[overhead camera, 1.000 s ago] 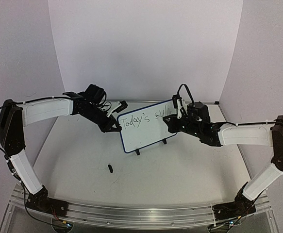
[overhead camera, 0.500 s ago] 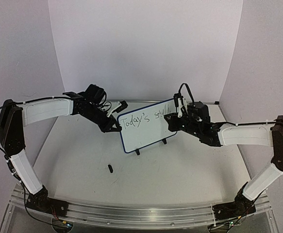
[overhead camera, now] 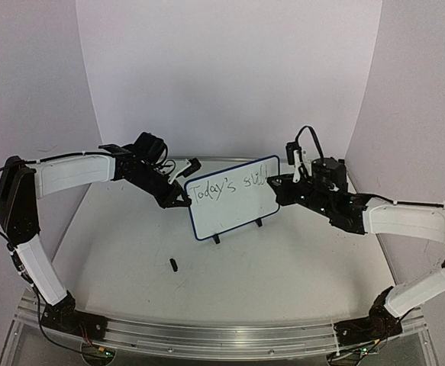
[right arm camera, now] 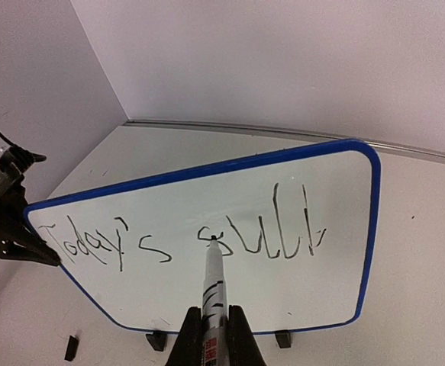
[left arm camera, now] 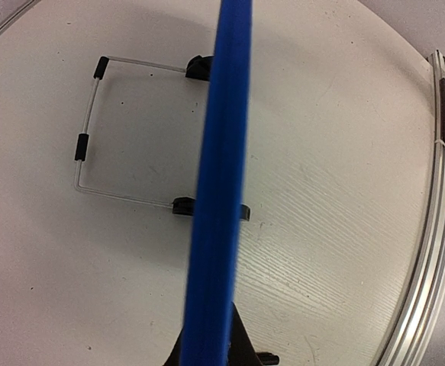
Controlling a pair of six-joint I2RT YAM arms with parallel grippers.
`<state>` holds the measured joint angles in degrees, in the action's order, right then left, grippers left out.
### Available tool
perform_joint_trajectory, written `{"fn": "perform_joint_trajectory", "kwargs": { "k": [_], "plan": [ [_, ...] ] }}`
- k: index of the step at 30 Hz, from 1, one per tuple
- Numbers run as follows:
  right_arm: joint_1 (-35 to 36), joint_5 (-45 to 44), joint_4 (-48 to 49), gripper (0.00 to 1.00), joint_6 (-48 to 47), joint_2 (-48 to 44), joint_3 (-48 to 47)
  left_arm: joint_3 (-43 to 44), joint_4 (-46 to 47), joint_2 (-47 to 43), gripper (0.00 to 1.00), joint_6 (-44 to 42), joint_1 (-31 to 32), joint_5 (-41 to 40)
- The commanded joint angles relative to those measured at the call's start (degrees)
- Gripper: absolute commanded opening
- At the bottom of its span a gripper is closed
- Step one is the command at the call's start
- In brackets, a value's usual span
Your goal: Write a sentence on the whiteboard
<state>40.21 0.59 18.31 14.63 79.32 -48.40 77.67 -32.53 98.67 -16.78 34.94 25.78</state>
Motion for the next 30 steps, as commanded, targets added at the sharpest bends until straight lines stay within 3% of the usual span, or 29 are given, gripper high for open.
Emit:
{"fn": "perform_joint_trajectory", "kwargs": {
  "k": [1,6,15,23,30],
  "plan": [
    [0.1,0.0,-6.7,0.0,-0.8,-9.1,1.6,0.4,-3.9,2.6,0.0,-1.9,0.3,-4.7],
    [0.1,3.1,-12.4,0.0,-2.0,-14.6,1.7,0.5,-4.1,2.6,0.0,-1.9,0.3,-4.5],
    [1.1,4.8,-12.3,0.0,0.7,-17.7,4.0,0.6,-4.2,2.7,0.0,-1.8,0.4,-4.2],
    [8.7,1.1,-8.8,0.0,2.8,-10.5,2.7,0.5,-4.3,2.7,0.0,-1.9,0.7,-5.0],
    [12.7,3.5,4.1,0.0,4.3,-1.4,3.3,0.4,-4.4,2.7,0.0,-1.9,1.0,-5.3]
  ]
}}
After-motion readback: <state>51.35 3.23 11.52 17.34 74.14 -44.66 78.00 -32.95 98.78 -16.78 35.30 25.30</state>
